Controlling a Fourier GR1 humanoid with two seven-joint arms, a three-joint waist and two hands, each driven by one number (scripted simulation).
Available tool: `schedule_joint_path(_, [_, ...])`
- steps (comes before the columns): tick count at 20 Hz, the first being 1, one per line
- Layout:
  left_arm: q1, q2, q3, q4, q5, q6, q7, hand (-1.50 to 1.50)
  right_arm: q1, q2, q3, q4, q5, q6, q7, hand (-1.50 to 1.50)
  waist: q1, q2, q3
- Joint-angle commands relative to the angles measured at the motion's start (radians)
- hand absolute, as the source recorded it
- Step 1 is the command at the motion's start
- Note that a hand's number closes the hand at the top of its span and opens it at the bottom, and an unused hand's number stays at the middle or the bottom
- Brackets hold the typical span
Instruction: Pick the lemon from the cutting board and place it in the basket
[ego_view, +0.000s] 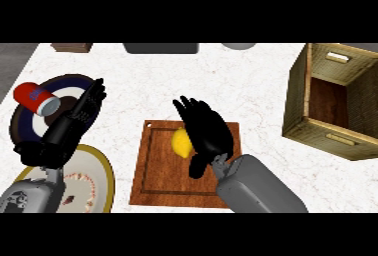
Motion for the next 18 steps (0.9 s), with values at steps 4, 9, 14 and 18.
schedule_joint_path(4, [0.042, -0.004, 0.047, -0.025, 0.004, -0.057, -0.004, 0.0, 0.028, 0.026, -0.038, -0.007, 0.011, 0.026, -0.07, -1.5, 0.0, -0.001, 0.0])
schedule_joint_path(9, [-0.04, -0.033, 0.073, 0.049, -0.029, -0.056, -0.006, 0.0, 0.017, 0.03, 0.005, -0.029, 0.006, 0.021, -0.015, -1.5, -0.001, -0.001, 0.0])
schedule_joint_path(14, [0.01, -0.046, 0.068, -0.006, -0.036, -0.072, 0.015, 0.0, -0.011, 0.03, 0.032, 0.016, 0.0, 0.025, 0.03, -1.5, 0.003, -0.001, 0.0])
schedule_joint_path(18, [0.012, -0.083, 0.044, -0.03, -0.078, -0.042, 0.028, 0.0, -0.016, 0.03, 0.068, 0.122, 0.027, -0.043, -0.012, -1.5, 0.004, 0.0, 0.0])
